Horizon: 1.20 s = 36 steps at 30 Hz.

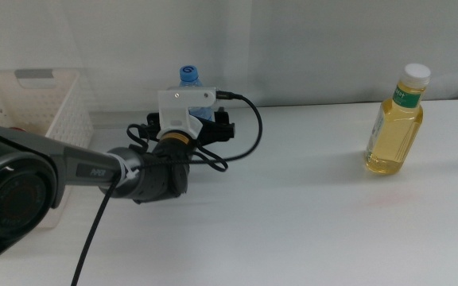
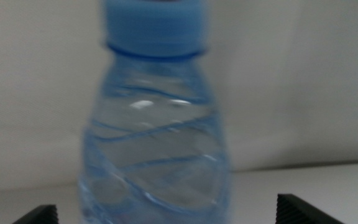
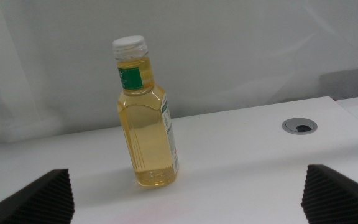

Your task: Use arms to grab the bottles and put them into the dustbin to the left of the table.

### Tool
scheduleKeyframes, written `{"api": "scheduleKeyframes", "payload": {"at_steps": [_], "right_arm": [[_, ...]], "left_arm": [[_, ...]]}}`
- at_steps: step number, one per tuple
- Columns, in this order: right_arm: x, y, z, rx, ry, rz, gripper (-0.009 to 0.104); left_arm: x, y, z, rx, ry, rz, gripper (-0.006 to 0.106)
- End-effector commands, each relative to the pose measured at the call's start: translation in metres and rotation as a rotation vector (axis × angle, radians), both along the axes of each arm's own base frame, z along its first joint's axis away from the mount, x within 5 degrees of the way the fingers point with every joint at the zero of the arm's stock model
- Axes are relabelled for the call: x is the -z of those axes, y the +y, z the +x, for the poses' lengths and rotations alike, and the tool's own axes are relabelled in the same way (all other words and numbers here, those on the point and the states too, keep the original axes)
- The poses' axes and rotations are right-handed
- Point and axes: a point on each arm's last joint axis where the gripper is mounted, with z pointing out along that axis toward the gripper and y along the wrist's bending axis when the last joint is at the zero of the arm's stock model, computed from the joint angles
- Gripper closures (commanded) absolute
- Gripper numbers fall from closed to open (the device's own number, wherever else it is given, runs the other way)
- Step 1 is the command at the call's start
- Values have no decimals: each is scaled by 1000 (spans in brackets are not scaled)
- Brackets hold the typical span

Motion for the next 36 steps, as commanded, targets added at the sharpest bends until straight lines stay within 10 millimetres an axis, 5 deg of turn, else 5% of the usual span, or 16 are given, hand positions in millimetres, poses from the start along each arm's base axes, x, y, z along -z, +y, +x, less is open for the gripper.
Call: {"api": "scheduleKeyframes", "payload": {"at_steps": [1,18,23,29,36], "right_arm": [[12,0,0,6,30,-9,-8],[12,0,0,6,31,-6,-8],[12,0,0,6,31,-6,-8],[12,0,0,6,31,-6,-8],[12,0,0,6,31,-6,-8]], "left_arm": [[1,6,10,-23,13,13,10],[18,16,30,-43,44,39,15],[17,17,31,-47,36,38,45],[14,13,37,-40,30,26,101],[-3,6,43,15,53,54,103]]}}
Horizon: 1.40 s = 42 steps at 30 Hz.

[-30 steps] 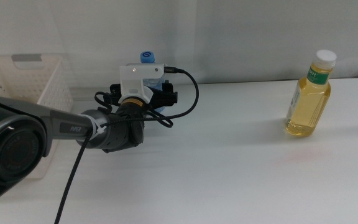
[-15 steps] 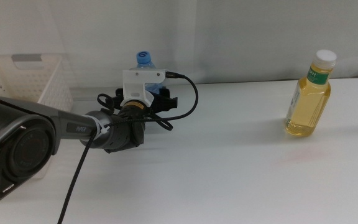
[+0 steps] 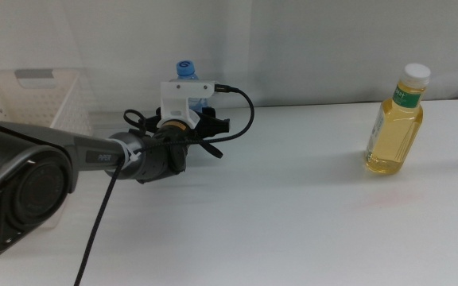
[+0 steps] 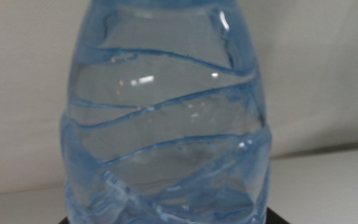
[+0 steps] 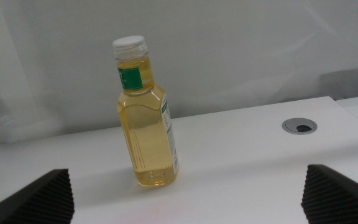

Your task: Use arms to grab the bottles and put them into the dustbin to the left of the table.

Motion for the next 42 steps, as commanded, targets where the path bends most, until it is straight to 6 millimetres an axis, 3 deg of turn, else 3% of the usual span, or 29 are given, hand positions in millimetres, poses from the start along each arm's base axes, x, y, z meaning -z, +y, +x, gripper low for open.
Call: {"api": "scheduleKeyframes", "payload": {"at_steps": [1,9,16,24,28,36,42], "right_arm": [[12,0,0,6,31,-6,-8],[12,0,0,6,31,-6,-8],[12,0,0,6,31,-6,-8],[11,0,0,6,28,-6,-8],[11,0,0,5,28,-6,-8],[12,-1,0,8,38,1,-8],[12,-1,0,8,38,1,-8]], "left_arm": [[-23,-2,3,16,-41,7,103],[-97,0,-5,68,-144,62,103],[-171,11,-26,74,-200,128,103],[-242,39,-57,4,-246,144,103],[-271,66,-71,-39,-262,151,103],[-287,92,-80,-111,-265,220,103],[-293,94,-84,-112,-277,219,103]]}}
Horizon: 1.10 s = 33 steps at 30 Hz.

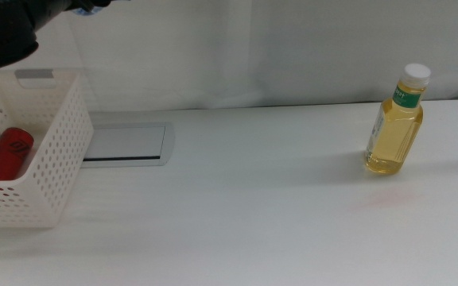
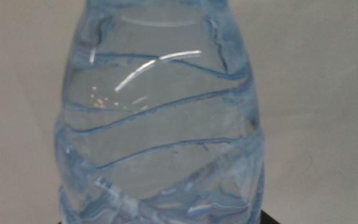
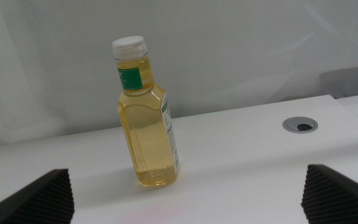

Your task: Use arms to grab the bottles and put them into the dustbin to the left of the table.

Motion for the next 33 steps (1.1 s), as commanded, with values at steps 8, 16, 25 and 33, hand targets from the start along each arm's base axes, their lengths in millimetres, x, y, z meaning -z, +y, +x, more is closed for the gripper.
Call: {"api": "scheduleKeyframes", "payload": {"at_steps": [8,16,25,33], "right_arm": [[12,-1,0,7,37,-9,-8],[12,-1,0,7,37,-11,-8],[12,-1,0,7,37,-11,-8],[12,-1,0,7,37,-11,-8]], "left_arm": [[-17,26,-6,-1,-84,-70,103],[-14,58,-23,120,18,-197,103],[1,96,-45,-60,321,-171,103],[12,119,-55,-184,465,-46,103]]}}
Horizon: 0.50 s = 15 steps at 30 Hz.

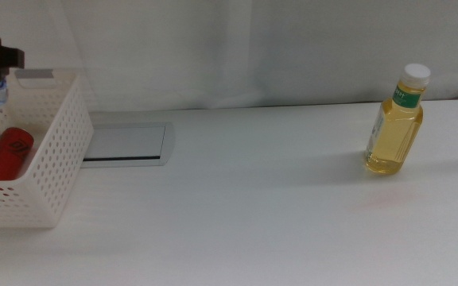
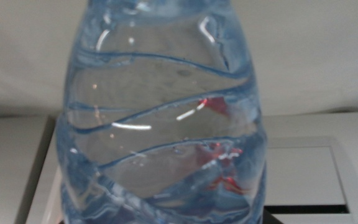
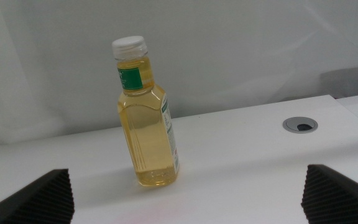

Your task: Use arms to grab the bottles and put them into the dustbin to the left of the table.

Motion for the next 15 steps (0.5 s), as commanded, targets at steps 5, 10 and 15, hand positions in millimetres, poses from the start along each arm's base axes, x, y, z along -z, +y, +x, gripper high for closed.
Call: {"api": "scheduleKeyframes", "payload": {"at_steps": [5,10,15], "right_arm": [[12,-1,0,7,37,-11,-8],[12,-1,0,7,37,-11,-8],[13,-1,-1,8,46,-12,-8]], "left_arm": [[7,21,7,-83,-4,-4,103],[46,33,33,-108,75,-46,103],[88,35,53,-113,166,-83,103]]}}
